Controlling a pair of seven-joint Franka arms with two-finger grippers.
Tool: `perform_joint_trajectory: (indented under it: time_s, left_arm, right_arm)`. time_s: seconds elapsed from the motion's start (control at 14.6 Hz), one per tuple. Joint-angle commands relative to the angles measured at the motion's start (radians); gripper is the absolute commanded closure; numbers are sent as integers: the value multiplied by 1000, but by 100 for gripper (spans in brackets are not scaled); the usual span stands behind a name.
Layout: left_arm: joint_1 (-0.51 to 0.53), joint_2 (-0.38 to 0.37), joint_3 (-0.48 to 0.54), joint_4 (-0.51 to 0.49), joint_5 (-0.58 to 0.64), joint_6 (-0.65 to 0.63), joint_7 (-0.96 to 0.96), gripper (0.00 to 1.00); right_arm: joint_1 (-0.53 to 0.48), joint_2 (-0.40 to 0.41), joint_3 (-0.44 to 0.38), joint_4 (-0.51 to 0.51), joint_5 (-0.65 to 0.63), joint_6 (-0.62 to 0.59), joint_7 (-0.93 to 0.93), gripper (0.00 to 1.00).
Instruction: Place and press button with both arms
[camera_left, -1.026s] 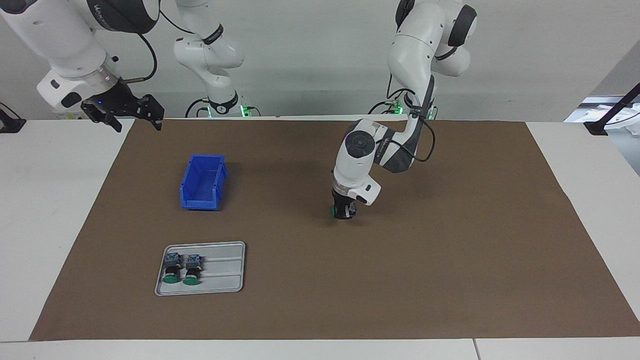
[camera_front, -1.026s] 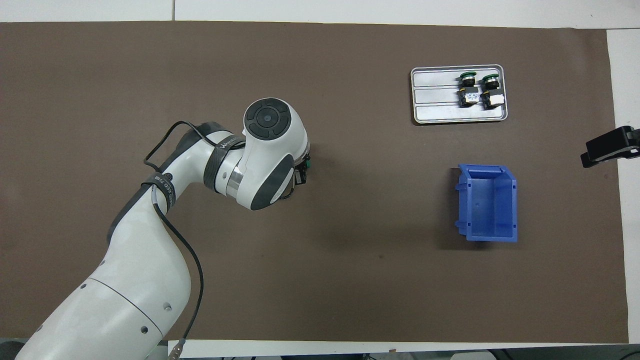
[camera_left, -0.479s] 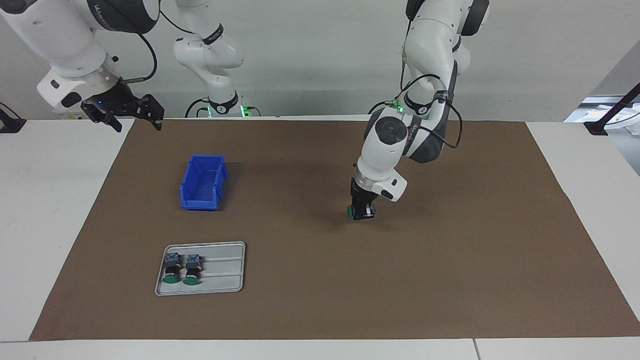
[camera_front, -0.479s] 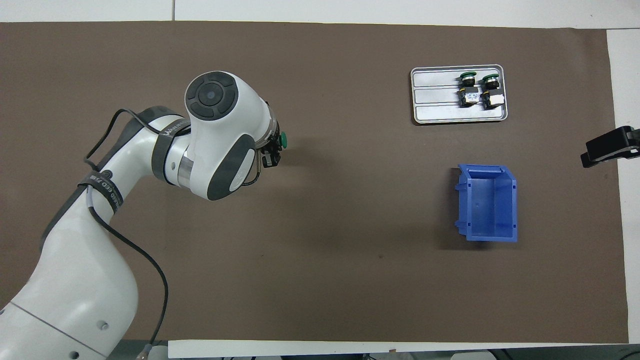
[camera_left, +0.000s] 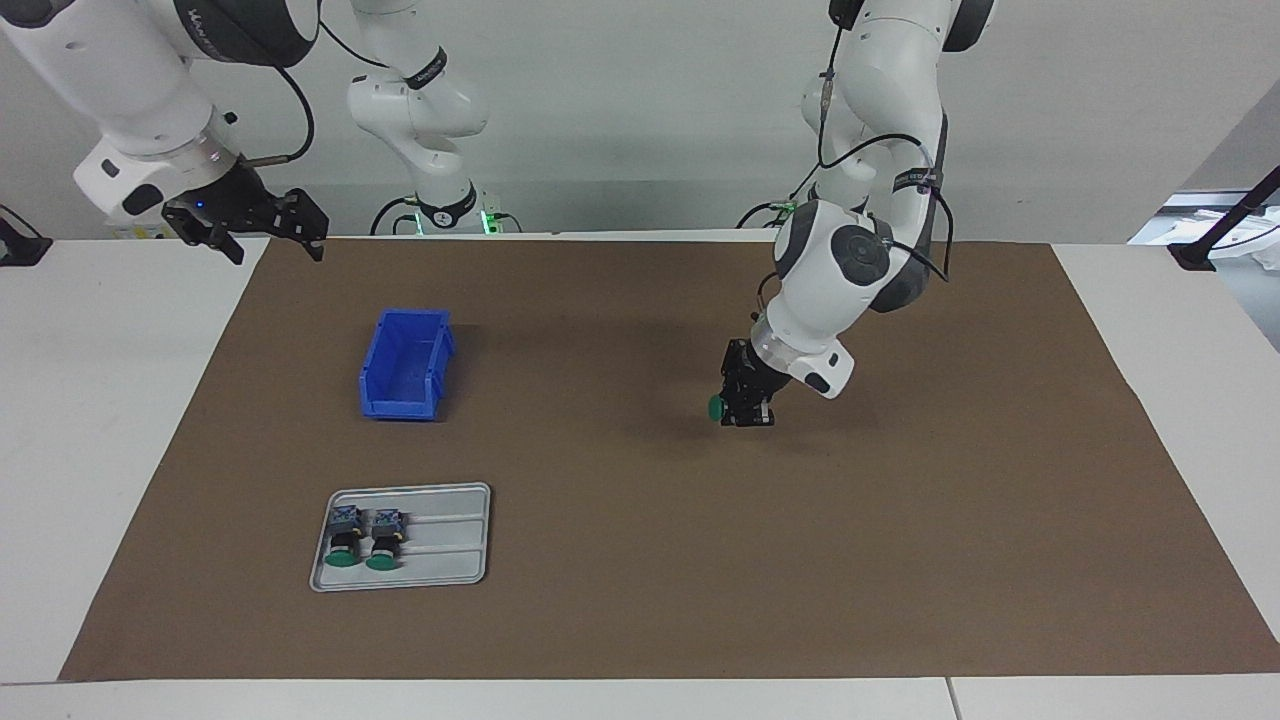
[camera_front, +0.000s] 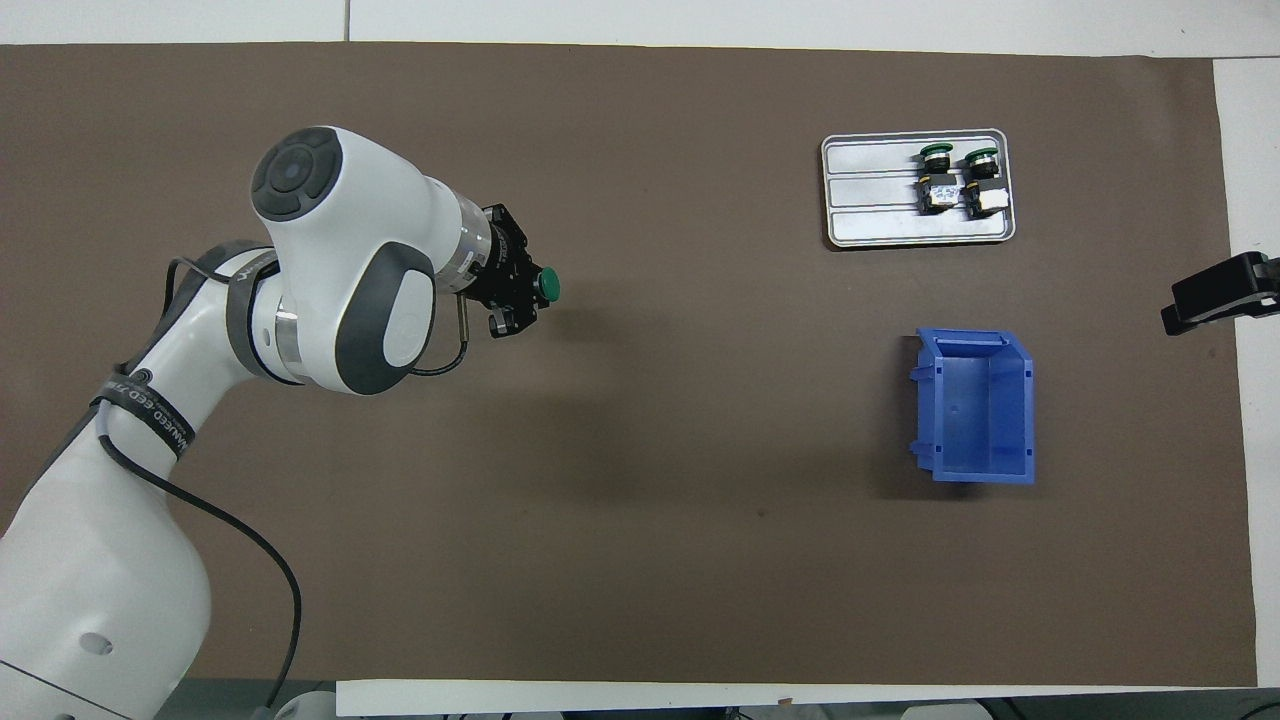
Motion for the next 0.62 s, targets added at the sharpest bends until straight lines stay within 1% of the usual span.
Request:
perform_joint_trajectory:
  time_s: [0.0, 0.14, 0.27, 0.41, 0.55]
  left_arm:
    - [39, -56, -2, -82, -132, 2, 203, 94]
    - [60, -73, -2, -121, -241, 4, 349, 94]
    - [79, -81, -2, -132, -344, -4, 460, 94]
    - [94, -104, -2, -184, -361, -4, 535, 94]
    - [135, -116, -2, -214, -448, -24, 656, 94]
  right_arm:
    - [-6, -23, 4, -26, 4, 10, -8, 0]
    - [-6, -23, 4, -26, 4, 10, -8, 0]
    - [-6, -23, 4, -26, 4, 10, -8, 0]
    - [-6, -22, 4, -26, 4, 10, -8, 0]
    - [-6, -23, 4, -26, 4, 10, -8, 0]
